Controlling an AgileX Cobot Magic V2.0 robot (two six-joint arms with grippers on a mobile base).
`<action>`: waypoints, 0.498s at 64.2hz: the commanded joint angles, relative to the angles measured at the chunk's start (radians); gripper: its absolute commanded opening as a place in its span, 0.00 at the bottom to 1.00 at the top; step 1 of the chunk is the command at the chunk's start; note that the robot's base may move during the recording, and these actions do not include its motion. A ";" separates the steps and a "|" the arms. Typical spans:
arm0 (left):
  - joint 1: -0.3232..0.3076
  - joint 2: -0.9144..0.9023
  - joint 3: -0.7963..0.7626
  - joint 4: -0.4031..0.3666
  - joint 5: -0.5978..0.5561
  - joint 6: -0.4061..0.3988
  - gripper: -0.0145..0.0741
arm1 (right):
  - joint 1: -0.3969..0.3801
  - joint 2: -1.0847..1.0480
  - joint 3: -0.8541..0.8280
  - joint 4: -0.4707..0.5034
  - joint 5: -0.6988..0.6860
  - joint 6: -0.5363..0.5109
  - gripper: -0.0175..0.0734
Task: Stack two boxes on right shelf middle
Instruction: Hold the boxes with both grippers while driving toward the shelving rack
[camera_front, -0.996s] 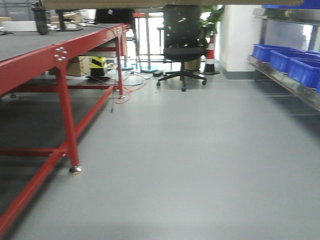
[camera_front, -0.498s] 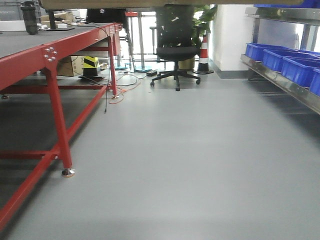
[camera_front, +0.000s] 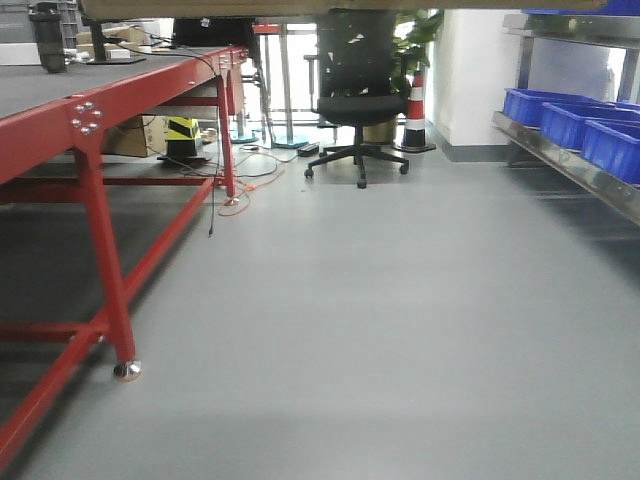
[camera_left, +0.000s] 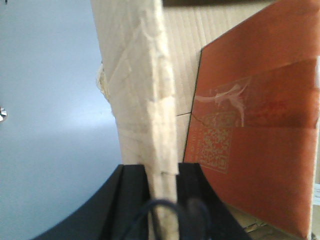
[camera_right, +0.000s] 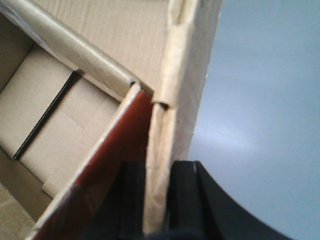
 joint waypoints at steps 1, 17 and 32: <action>0.006 -0.010 -0.007 0.002 -0.057 0.006 0.04 | -0.006 -0.010 -0.012 0.004 -0.039 -0.017 0.02; 0.006 -0.010 -0.007 0.002 -0.057 0.006 0.04 | -0.006 -0.010 -0.012 0.004 -0.039 -0.017 0.02; 0.006 -0.010 -0.007 0.002 -0.060 0.006 0.04 | -0.006 -0.010 -0.012 0.004 -0.039 -0.017 0.02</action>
